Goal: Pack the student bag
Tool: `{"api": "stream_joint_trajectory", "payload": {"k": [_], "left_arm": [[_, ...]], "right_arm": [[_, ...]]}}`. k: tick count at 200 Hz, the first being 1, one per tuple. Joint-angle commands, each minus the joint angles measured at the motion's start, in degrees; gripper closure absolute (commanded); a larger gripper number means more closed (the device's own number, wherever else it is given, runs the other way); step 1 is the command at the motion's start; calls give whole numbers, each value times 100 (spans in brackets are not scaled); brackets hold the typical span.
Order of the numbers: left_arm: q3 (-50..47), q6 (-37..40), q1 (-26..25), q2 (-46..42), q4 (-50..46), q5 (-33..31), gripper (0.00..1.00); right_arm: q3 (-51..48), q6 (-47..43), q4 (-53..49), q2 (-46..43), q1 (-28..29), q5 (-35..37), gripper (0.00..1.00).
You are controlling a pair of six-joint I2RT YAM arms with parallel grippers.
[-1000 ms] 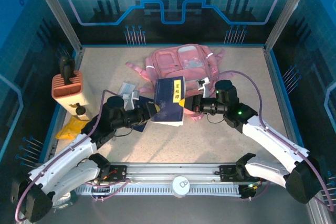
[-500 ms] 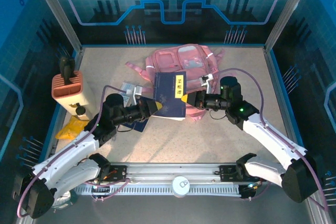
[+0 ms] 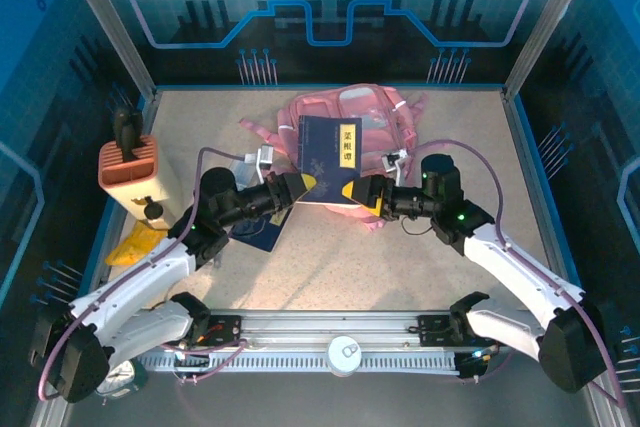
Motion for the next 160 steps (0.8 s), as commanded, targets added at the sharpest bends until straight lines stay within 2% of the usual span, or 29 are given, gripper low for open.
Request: {"api": "stream_joint_trajectory", "payload": {"k": [1, 21, 42, 61, 77, 120, 152, 160], "left_arm": [[275, 38, -29, 158, 525, -41, 100], [357, 227, -44, 289, 313, -48, 100], [385, 365, -39, 342, 68, -111, 100], [442, 564, -43, 312, -272, -193, 100], [503, 730, -43, 264, -664, -321, 100], [470, 865, -57, 229, -952, -302, 100], [479, 980, -69, 213, -1152, -303, 100], [493, 1077, -64, 182, -1257, -342, 96]], "right_arm": [[-18, 454, 695, -148, 171, -184, 6], [-63, 693, 1072, -150, 191, -266, 14], [-97, 720, 1093, -151, 140, -210, 27], [-125, 702, 1091, -158, 104, -139, 42], [-75, 548, 894, -157, 95, -85, 51], [-41, 469, 767, -142, -25, -48, 78], [24, 320, 516, -173, -103, -15, 90], [48, 215, 416, -200, -136, -17, 91]]}}
